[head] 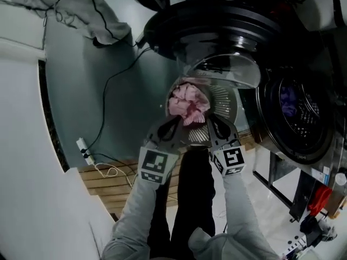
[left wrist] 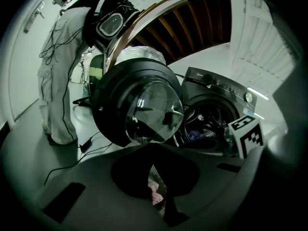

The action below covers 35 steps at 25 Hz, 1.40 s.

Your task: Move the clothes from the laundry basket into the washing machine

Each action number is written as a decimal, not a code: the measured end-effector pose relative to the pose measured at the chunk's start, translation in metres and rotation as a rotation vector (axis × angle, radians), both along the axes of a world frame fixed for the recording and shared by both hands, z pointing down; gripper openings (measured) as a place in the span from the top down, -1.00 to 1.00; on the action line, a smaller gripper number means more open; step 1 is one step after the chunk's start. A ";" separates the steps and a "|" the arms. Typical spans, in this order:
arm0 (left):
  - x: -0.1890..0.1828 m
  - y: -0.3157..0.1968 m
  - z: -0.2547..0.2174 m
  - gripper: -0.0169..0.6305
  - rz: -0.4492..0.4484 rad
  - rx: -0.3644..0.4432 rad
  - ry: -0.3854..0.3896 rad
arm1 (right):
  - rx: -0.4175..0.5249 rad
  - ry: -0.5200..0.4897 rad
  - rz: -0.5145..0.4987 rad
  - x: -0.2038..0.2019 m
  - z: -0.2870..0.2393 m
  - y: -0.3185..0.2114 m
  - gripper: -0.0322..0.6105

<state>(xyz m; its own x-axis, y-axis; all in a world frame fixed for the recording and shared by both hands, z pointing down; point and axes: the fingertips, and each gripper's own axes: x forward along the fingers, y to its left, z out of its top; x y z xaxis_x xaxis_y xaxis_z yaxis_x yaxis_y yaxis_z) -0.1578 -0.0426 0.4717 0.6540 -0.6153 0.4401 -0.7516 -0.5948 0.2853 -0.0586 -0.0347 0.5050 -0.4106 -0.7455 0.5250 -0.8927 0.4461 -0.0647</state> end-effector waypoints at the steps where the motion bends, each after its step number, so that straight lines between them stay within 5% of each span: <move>1: -0.004 0.000 0.002 0.89 -0.013 0.000 0.003 | -0.018 0.021 -0.039 -0.008 0.014 -0.004 0.83; 5: -0.016 -0.004 0.015 0.89 -0.054 0.013 0.007 | -0.117 0.097 -0.180 -0.035 0.080 -0.016 0.78; 7: -0.019 -0.004 0.024 0.89 -0.073 0.016 0.013 | -0.185 0.118 -0.235 -0.041 0.116 -0.016 0.44; 15: -0.024 -0.003 0.057 0.89 -0.141 0.008 0.041 | -0.331 0.181 -0.360 -0.040 0.222 -0.011 -0.20; 22: -0.021 -0.007 0.078 0.89 -0.168 0.003 0.054 | -0.434 0.295 -0.396 -0.024 0.293 -0.012 -0.40; 35: -0.022 0.003 0.110 0.89 -0.137 0.015 0.115 | -0.597 0.326 -0.436 -0.033 0.400 -0.016 -0.58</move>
